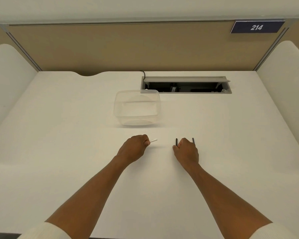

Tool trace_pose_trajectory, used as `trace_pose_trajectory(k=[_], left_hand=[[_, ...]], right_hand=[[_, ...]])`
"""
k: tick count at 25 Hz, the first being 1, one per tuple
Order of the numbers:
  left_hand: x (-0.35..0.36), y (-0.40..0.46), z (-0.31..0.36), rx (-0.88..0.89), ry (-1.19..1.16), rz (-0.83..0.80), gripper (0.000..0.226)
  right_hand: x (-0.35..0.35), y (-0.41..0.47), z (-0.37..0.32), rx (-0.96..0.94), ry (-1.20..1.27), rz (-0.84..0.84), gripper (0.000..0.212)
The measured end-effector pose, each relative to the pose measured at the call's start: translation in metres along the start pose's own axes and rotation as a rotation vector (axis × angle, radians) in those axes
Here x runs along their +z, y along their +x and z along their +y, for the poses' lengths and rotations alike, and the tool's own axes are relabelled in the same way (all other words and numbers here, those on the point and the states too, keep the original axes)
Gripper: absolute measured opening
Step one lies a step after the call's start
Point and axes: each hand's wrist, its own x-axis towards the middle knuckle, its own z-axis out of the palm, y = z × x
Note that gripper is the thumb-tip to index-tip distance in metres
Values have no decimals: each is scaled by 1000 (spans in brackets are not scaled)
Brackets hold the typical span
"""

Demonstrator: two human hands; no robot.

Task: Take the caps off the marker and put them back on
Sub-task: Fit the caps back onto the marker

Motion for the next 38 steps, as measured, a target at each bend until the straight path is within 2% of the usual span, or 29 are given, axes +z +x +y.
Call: trace_pose_trajectory(k=[13,15,17,19,21,27,28,30,32,33,34,36,38], left_hand=[[-2,4,0,-4,21,-6,21],[-3,4,1,3,44,-9,22],[-3,5,3,19,84,-17,22],[-5,7,10,35,122,-20,22],[-6,10,18,55,146,-20,23],[-12,11,34,97,228,-58,26],[-13,8,34,146,284,-5,26],[-12,0,30,241,344,246,34],[-15,-14,25,220,220,536,49],[-16,-19,21,184,131,634,55],[-17,-23,17,135,59,665,58],[-9,-26,6,40,4,530,56],[9,-26,-3,25,41,239,55]], right_hand=[[0,1,10,-7,119,8,20],[1,-1,10,-90,129,70,13],[1,-5,6,-287,154,95,6],[1,-10,-5,-495,153,33,17],[6,-10,-14,-622,103,-39,24],[11,-6,-24,-625,0,-90,11],[10,-5,-23,-623,-19,-71,10],[8,-4,-21,-607,-57,-33,7],[7,-3,-17,-565,-83,-28,5],[6,-3,-16,-542,-77,-35,5],[5,-2,-14,-516,-42,-49,4],[3,0,-10,-449,84,-89,6],[5,-1,-7,-401,157,-139,11]])
